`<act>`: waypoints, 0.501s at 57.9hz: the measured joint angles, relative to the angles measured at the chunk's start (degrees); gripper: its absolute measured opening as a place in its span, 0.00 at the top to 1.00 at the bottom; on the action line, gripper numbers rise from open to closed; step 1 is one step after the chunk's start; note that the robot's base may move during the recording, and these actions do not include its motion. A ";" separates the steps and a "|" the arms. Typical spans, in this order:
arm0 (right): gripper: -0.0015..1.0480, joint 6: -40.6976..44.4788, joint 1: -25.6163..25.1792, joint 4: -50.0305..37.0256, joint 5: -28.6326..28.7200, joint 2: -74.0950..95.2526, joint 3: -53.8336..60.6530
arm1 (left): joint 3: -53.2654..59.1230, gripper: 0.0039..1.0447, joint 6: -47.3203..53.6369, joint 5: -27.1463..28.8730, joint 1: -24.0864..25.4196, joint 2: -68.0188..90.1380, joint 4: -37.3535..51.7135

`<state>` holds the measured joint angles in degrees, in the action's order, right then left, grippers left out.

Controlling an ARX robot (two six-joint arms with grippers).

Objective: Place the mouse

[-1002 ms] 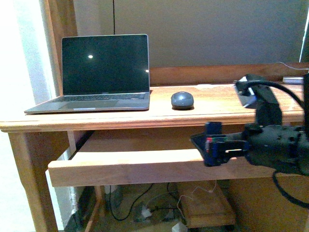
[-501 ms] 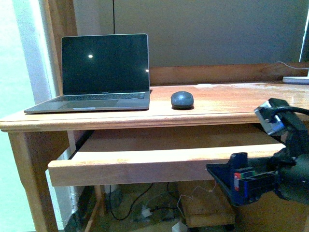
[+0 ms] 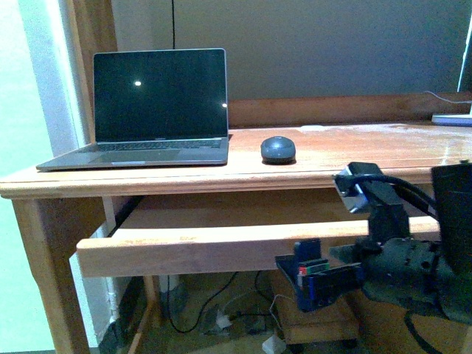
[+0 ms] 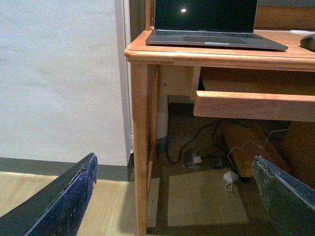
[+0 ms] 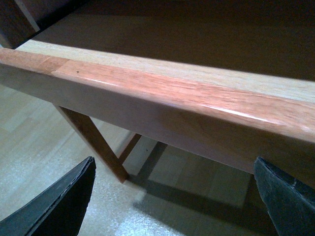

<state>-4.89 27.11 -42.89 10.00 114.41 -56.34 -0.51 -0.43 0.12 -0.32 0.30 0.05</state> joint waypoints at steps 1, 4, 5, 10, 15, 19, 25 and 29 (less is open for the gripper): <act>0.07 0.00 0.13 0.15 -0.22 0.28 -0.48 | 0.00 0.07 0.00 0.00 0.00 0.00 0.00; 0.07 0.02 0.83 0.98 -1.55 1.64 -2.84 | 0.00 0.07 0.00 0.00 0.00 0.00 0.00; 0.07 0.02 1.11 1.31 -1.97 2.23 -3.80 | 0.00 0.07 0.00 0.00 0.00 0.00 0.00; 0.07 0.04 2.08 2.47 -3.30 3.98 -6.86 | 0.00 0.07 0.00 0.02 0.00 0.00 0.00; 0.07 0.02 3.23 3.82 -4.83 5.70 -10.64 | 0.00 0.07 0.00 0.00 0.00 0.00 0.00; 0.07 0.17 4.00 4.66 -5.90 6.80 -13.03 | 0.00 0.07 0.00 0.02 0.00 0.00 0.00; 0.07 0.39 4.87 5.75 -7.63 8.37 -16.04 | 0.00 0.07 0.00 0.00 0.00 0.00 0.02; 0.07 0.37 5.11 6.40 -8.57 9.05 -17.27 | 0.00 0.07 0.00 0.00 0.00 0.00 0.00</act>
<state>-4.51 32.23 -36.49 1.43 123.46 -73.60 -0.51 -0.43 0.12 -0.32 0.30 0.05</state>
